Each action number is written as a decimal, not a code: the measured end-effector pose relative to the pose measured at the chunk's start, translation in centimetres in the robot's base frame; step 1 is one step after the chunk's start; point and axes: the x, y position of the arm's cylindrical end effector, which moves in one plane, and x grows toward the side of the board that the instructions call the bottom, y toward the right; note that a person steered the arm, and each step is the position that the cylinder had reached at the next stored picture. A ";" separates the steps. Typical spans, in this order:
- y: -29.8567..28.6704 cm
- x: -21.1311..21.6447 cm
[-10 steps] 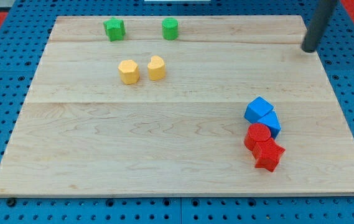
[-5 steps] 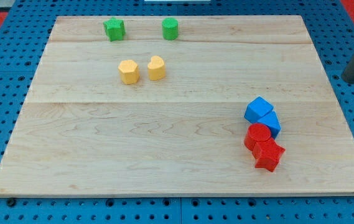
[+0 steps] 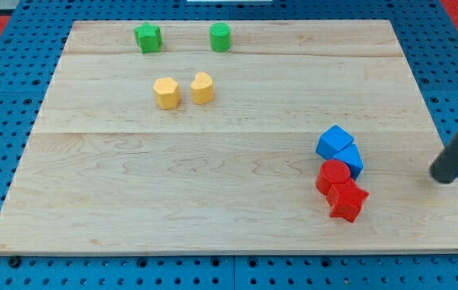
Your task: Separate the group of red and blue blocks from each other
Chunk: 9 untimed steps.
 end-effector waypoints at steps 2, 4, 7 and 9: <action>-7.4 0.9; -11.3 -0.1; -7.3 -3.2; -8.6 -5.6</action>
